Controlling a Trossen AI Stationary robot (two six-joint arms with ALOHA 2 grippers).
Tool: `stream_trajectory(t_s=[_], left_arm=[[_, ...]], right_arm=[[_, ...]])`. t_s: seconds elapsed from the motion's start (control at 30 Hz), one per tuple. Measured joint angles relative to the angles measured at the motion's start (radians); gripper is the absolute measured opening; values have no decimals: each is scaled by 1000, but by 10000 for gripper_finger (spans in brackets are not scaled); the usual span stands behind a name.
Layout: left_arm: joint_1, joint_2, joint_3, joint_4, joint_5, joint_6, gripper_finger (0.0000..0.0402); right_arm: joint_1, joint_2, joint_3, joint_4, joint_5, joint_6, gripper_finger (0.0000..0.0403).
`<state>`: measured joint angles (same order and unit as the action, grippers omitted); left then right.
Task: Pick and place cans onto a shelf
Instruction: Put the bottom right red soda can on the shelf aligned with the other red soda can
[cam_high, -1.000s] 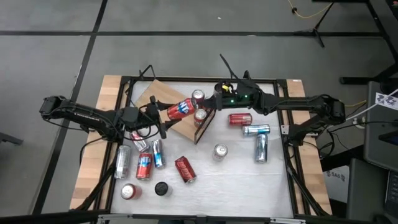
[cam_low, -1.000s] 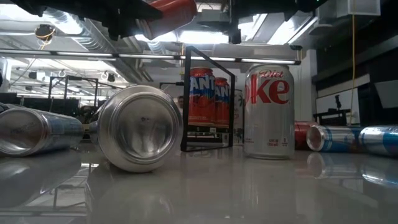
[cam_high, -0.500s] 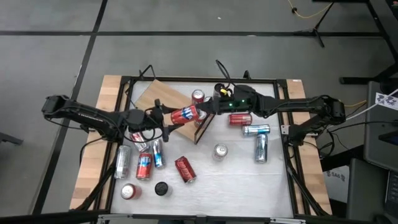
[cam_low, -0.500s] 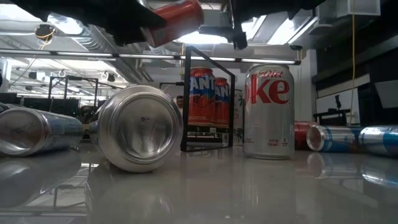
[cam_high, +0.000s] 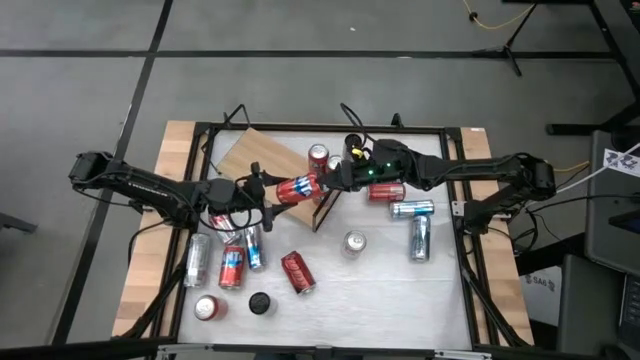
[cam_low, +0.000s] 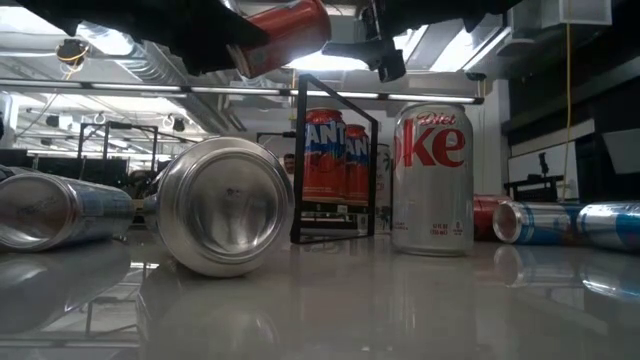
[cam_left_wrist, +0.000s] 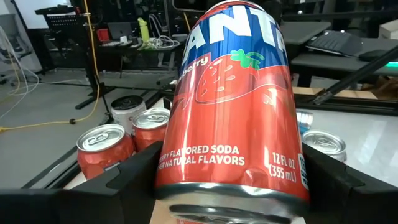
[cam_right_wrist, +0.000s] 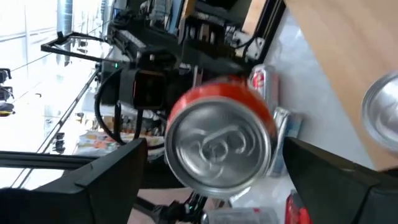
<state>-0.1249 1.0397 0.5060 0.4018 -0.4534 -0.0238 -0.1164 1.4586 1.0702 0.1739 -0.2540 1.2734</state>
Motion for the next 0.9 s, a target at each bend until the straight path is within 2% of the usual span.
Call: stream_trajectory(t_s=[0.4, 0.63, 0.9], left_arm=[[-3, 1, 0, 4, 2, 0, 283], [-21, 6, 0, -1, 3, -1, 283], [-23, 34, 1, 13, 7, -11, 283]], right_arm=[[11, 0, 0, 1, 71, 2, 367], [13, 34, 0, 10, 60, 6, 367], [25, 91, 1, 108, 7, 62, 367]])
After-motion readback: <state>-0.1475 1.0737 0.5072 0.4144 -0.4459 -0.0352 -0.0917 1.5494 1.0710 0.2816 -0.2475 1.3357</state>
